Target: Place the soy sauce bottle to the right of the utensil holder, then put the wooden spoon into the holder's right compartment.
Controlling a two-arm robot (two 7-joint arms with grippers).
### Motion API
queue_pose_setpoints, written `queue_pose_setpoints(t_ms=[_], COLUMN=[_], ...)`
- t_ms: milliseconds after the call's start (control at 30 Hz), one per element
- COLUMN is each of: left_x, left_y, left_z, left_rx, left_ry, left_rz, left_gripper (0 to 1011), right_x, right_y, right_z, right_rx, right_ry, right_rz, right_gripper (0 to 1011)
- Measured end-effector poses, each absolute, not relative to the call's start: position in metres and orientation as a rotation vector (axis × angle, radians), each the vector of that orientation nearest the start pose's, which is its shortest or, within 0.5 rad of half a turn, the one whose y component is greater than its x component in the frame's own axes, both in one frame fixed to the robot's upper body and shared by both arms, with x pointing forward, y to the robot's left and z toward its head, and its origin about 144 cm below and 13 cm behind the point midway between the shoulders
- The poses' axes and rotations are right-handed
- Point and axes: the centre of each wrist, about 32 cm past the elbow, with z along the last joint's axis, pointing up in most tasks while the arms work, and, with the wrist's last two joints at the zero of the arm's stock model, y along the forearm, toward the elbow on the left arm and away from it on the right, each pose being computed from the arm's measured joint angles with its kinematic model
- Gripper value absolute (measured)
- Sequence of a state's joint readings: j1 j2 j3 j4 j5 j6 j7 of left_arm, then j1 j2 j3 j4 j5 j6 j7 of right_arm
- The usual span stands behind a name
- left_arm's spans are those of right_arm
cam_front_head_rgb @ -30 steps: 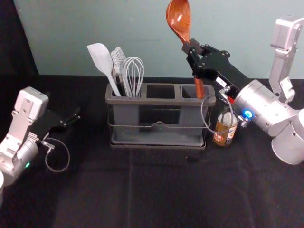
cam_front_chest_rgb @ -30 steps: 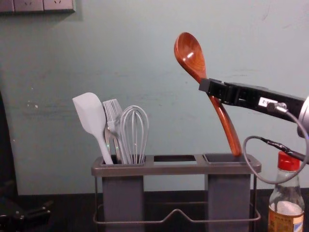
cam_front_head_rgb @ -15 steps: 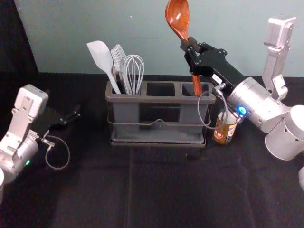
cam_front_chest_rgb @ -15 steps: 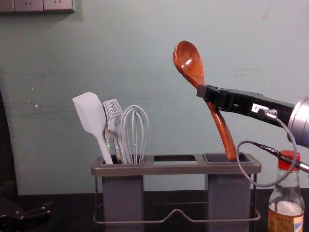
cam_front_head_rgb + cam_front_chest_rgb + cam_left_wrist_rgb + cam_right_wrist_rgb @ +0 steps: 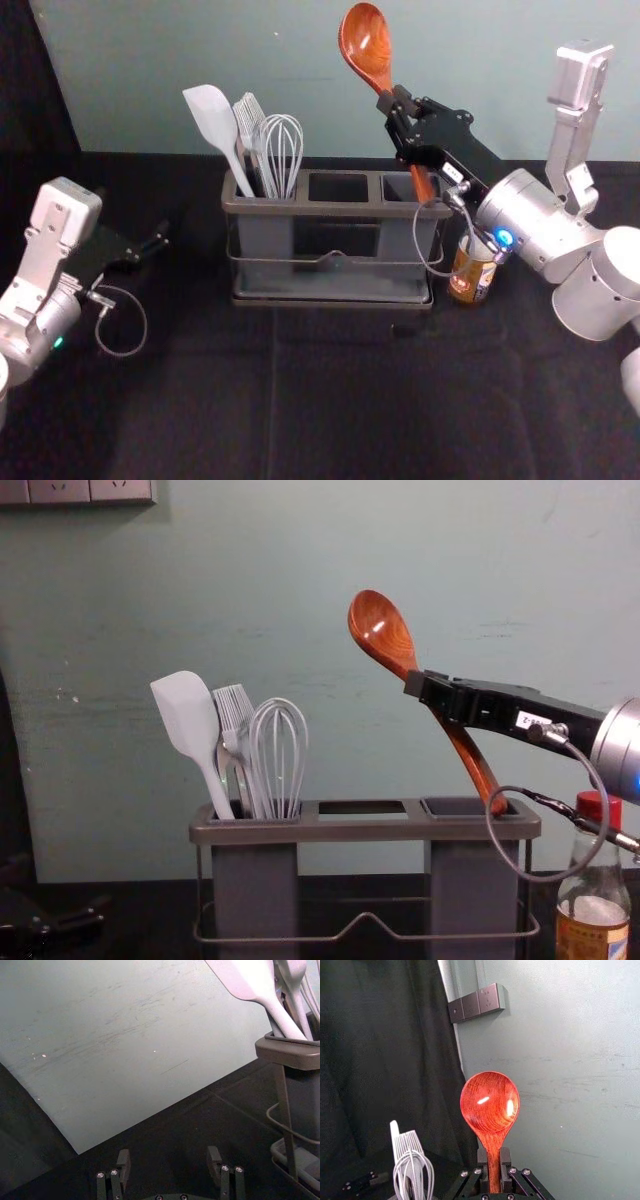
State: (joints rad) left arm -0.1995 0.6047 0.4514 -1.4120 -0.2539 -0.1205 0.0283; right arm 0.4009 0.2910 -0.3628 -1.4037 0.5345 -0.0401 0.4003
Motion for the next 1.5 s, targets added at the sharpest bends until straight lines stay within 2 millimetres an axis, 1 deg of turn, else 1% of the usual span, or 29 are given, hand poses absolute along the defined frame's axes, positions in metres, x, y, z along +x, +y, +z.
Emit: queue_pose_setpoints(t_ms=[267,700,1100,1500], left_x=[0.489,0.489,0.489,0.489], left_y=[0.310,0.310,0.310,0.310], left_z=[1.140,1.140,1.140,1.140], left_rx=[0.304,0.304,0.304,0.304], left_ry=[-0.285,-0.285,-0.285,-0.285], left_rz=[1.248,1.248,1.248,1.248], left_gripper=[1005,1005,1005,1005], right_x=[0.555,0.564,0.570,0.571], right_y=[-0.219,-0.215,-0.209,-0.210], right_z=[1.221,1.225,1.216,1.208], right_rx=[0.230,0.239,0.231,0.242], right_ry=[-0.030,-0.027,-0.025,-0.014], right_rz=[-0.872,-0.885,-0.895,-0.899], right_gripper=[148,148,148,148])
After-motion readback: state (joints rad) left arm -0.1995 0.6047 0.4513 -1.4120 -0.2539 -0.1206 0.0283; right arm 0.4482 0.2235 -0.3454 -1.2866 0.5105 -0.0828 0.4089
